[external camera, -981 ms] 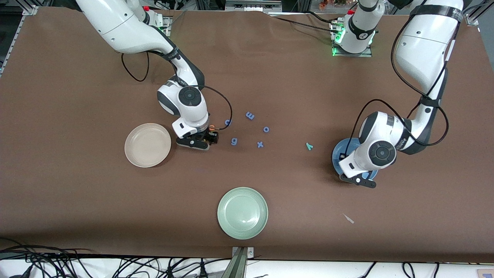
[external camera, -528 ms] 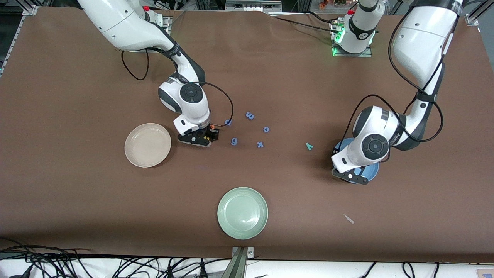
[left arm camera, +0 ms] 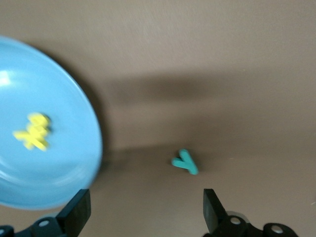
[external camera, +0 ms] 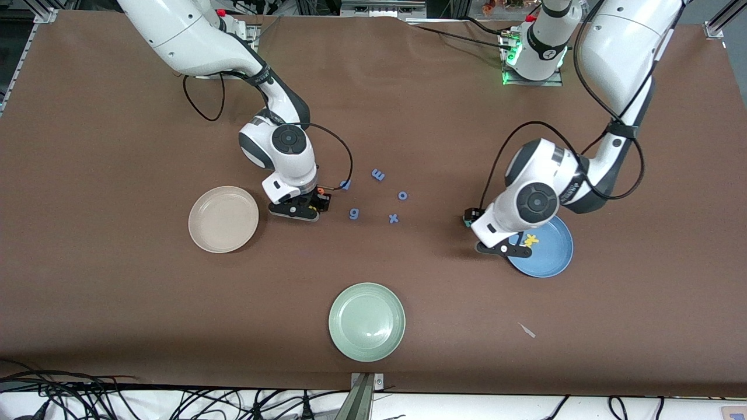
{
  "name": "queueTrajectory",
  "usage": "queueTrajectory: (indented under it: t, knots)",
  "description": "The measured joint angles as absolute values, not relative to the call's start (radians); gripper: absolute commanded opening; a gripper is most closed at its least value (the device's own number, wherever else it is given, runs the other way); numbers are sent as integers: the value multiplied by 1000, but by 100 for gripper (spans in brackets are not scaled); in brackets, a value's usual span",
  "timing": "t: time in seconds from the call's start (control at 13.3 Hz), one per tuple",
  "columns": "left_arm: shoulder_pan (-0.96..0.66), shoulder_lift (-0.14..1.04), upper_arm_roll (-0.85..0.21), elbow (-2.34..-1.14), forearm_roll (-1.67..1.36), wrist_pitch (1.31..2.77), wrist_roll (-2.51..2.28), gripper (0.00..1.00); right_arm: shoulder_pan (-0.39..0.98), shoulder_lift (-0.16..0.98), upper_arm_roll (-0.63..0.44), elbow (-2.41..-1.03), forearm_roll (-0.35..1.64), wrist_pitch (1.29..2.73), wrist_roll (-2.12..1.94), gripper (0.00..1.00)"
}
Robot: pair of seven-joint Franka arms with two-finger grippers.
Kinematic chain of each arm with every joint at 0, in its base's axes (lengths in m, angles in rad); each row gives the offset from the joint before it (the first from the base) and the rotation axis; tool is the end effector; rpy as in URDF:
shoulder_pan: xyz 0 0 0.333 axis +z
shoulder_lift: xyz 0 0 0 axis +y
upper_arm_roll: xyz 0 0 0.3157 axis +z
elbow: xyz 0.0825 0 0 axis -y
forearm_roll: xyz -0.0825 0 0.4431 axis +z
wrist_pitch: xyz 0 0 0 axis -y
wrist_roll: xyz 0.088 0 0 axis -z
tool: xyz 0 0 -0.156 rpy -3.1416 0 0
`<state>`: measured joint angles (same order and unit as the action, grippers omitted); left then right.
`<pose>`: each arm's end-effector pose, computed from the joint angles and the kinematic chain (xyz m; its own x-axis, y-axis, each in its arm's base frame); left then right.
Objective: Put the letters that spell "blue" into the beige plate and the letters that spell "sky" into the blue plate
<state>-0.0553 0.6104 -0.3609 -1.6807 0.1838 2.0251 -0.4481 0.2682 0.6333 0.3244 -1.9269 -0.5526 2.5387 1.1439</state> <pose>0.6381 -0.2541 0.1627 0.9746 -0.0254 -0.2224 -0.0350 -0.9986 -0.0393 0.5470 0.3698 0.0768 0.9795 -0.1552 0.1283 -0.1615 -0.9861 0.0400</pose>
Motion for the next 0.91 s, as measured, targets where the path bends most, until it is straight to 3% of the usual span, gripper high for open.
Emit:
queueTrajectory:
  t: [0.08,0.3,0.53,0.68,0.75,0.91]
  knots:
    - [-69,618,-362,-1693,184,2040,-534,97,268,632,324,-1927,-553,2538,1144,30]
    - [-80,640,-360,-1804,184,2247,-666,92,268,625,324,-1928,-553,2532,1140,24]
    - [-52,649,-354,-1895,184,2412,-689,55,264,618,315,-1929,-552,2518,1098,24]
    - [-31,648,-354,-1902,184,2421,-707,49,238,585,308,-1926,-507,2459,973,24]
    - [-28,645,-354,-1902,184,2421,-720,40,213,553,306,-1923,-449,2414,854,24]
    - [-29,641,-356,-1902,184,2421,-733,38,152,472,286,-1920,-340,2319,591,25]
